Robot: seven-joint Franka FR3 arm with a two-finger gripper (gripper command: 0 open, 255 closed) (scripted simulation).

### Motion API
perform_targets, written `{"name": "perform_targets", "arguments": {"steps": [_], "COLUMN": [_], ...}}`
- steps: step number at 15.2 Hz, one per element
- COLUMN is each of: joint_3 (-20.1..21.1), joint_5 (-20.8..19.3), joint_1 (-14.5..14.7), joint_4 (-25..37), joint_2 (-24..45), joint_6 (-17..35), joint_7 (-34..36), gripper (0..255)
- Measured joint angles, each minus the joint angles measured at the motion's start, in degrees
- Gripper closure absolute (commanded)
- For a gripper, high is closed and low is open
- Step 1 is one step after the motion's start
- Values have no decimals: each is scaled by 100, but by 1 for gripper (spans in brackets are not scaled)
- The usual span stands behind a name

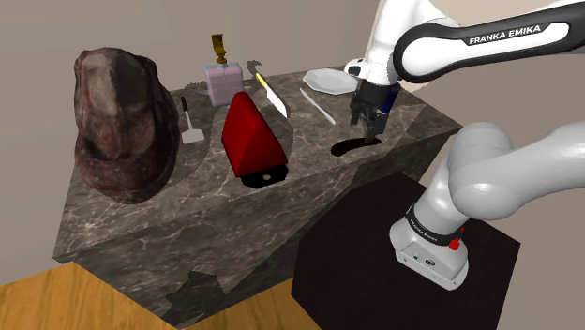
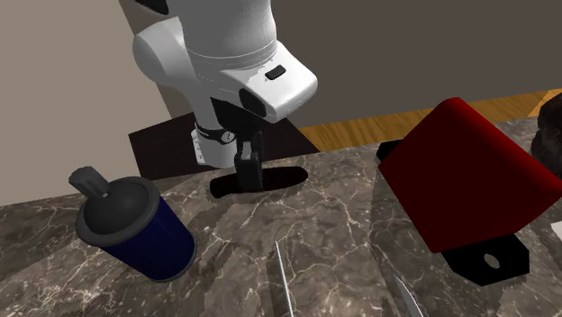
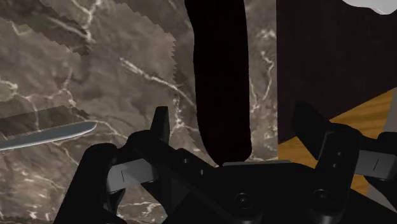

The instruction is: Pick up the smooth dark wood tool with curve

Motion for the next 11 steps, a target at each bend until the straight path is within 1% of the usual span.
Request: {"name": "perform_targets", "arguments": {"steps": [6,7,11], "joint_3": [-185,-193,-201], "joint_5": [-159,-167,-175], "joint_1": [-19,-22,-25], "joint_4": [-340,-355,-372], "joint_2": [270,280,290], "joint_6": [591,617,646], "joint_7": [-74,-77,-78], "gripper": [0,255,255]}}
